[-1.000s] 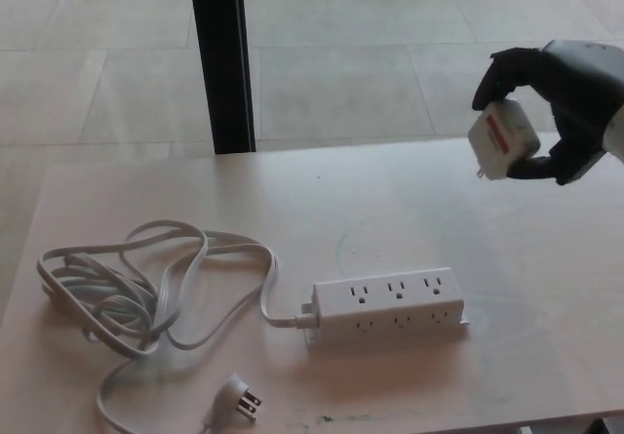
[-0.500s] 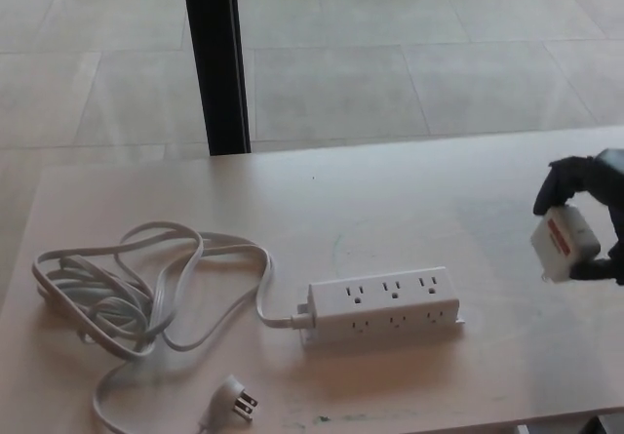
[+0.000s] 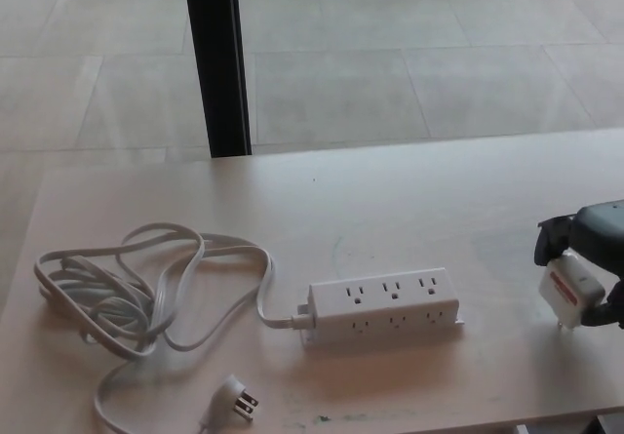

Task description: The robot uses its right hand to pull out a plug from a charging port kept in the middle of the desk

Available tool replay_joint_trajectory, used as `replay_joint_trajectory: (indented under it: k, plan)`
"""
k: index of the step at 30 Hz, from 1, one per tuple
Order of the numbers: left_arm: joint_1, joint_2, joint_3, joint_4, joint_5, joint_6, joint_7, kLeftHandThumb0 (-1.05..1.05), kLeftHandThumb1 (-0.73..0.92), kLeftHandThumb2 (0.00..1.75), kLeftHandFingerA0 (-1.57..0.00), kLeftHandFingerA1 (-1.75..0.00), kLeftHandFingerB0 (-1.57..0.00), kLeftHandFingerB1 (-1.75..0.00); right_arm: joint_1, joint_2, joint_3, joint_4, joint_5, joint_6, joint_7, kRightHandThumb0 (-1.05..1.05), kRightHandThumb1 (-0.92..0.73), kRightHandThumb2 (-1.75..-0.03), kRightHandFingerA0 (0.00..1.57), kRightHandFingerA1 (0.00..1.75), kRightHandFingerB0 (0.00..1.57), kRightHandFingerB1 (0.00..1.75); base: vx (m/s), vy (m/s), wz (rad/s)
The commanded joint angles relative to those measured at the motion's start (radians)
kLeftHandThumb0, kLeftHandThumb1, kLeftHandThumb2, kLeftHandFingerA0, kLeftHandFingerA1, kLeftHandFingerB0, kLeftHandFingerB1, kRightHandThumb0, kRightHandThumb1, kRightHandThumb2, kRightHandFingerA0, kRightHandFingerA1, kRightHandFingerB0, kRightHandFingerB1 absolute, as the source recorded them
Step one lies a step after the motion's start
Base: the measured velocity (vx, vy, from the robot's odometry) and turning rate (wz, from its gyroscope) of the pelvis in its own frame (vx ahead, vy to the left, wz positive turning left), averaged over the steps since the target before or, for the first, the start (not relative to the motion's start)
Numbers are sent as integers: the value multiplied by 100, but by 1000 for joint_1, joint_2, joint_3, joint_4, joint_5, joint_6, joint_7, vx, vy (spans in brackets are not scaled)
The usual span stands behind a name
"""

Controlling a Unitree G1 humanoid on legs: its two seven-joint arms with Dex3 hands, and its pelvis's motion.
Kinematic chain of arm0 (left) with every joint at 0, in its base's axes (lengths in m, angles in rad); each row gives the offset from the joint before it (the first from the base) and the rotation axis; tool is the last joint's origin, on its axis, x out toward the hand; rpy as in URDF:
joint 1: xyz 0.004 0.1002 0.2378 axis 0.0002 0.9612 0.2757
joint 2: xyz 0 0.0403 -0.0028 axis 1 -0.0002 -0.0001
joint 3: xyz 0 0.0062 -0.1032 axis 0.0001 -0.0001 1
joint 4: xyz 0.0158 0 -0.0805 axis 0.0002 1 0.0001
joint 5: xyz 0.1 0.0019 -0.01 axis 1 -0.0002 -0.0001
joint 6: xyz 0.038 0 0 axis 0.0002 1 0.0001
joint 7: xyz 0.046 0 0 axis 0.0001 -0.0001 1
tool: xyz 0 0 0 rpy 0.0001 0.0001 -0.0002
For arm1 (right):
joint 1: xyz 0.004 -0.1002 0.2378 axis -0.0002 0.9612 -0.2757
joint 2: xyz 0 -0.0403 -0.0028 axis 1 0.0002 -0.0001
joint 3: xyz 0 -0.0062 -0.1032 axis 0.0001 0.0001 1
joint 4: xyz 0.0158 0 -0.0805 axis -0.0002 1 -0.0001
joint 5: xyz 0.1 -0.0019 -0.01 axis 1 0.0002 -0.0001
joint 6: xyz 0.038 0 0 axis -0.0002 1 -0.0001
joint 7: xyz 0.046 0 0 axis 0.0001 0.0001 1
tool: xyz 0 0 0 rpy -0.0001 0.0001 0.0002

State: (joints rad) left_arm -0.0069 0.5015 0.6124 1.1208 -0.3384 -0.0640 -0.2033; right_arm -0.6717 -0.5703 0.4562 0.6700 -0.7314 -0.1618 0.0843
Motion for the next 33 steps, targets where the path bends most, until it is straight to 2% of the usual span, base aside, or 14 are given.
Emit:
replay_joint_trajectory:
  k: [1, 4, 6, 11, 18, 19, 20, 21, 23, 26, 29, 30, 32, 33]
  plan:
    - [9, 12, 11, -5, -20, -10, -6, -105, 87, 72, -91, -63, -74, -57, 14, 14, -20, 22, 21, 66, 54, -39, -67, -63, 79, 146, 56, 45, 0, 0, 0]
    - [12, 10, 14, -9, -21, -9, -3, -105, 89, 79, -94, -64, -75, -58, 7, 11, -20, 11, 10, 119, 104, -69, -59, -63, 79, 143, 15, 31, 0, 0, 0]
    - [15, 10, 11, 0, -16, -17, -7, -105, 89, 72, -91, -62, -75, -56, 6, 4, -30, -1, 11, 162, 128, -83, -49, -84, 89, 137, 5, 14, 0, 0, 0]
    - [12, 10, 16, 8, -21, -20, -11, -105, 88, 72, -93, -63, -75, -57, 11, -1, -68, -23, 32, 207, 147, -89, -59, -59, 67, 150, 0, 5, 0, 0, 0]
    - [14, 10, 10, 12, -13, -27, -12, -105, 88, 73, -93, -62, -75, -56, -23, -38, -86, -46, 36, 215, 218, -91, -46, -90, 82, 133, 0, 0, 0, 0, 0]
    - [14, 11, 10, 11, -14, -25, -12, -105, 87, 71, -93, -63, -76, -56, -15, -42, -108, -69, 58, 219, 223, -92, -59, -61, 69, 149, 0, 8, 0, 0, 0]
    - [11, 11, 9, 9, -14, -22, -8, -105, 88, 75, -93, -62, -75, -56, -12, -52, -127, -78, 78, 204, 223, -94, -58, -64, 71, 151, 0, 12, 0, 0, 0]
    - [12, 10, 9, 4, -13, -21, -8, -105, 90, 75, -93, -62, -75, -56, -1, -60, -152, -106, 100, 210, 236, -89, -46, -87, 86, 134, 4, 5, 0, 0, 0]
    - [9, 10, 15, 3, -21, -13, -12, -105, 88, 73, -90, -62, -74, -56, 46, -92, -240, -159, 171, 190, 238, -91, -50, -91, 88, 112, 6, 6, 0, 0, 0]
    - [6, 10, 13, 1, -19, -11, -9, -105, 89, 69, -90, -63, -74, -57, 147, -129, -426, -250, 305, 214, 259, -84, -48, -88, 103, 131, 5, 15, 0, 0, 0]
    - [6, 9, 14, 0, -21, -9, -11, -105, 88, 68, -90, -63, -74, -57, 225, -143, -577, -287, 388, 227, 257, -79, -47, -87, 99, 121, 5, 19, 0, 0, 0]
    - [7, 15, 14, 0, -20, -4, -11, -105, 88, 68, -89, -62, -73, -56, 268, -144, -676, -288, 444, 234, 248, -75, -58, -59, 89, 117, 7, 22, 0, 0, 0]
    - [7, 18, 14, 0, -19, -2, -11, -105, 88, 68, -89, -62, -73, -56, 289, -140, -727, -294, 465, 237, 248, -75, -58, -59, 89, 117, 7, 22, 0, 0, 0]
    - [7, 17, 14, 1, -20, -3, -11, -105, 87, 68, -91, -63, -74, -56, 337, -173, -788, -262, 459, 208, 205, -84, -51, -89, 87, 103, 5, 32, 0, 0, 0]
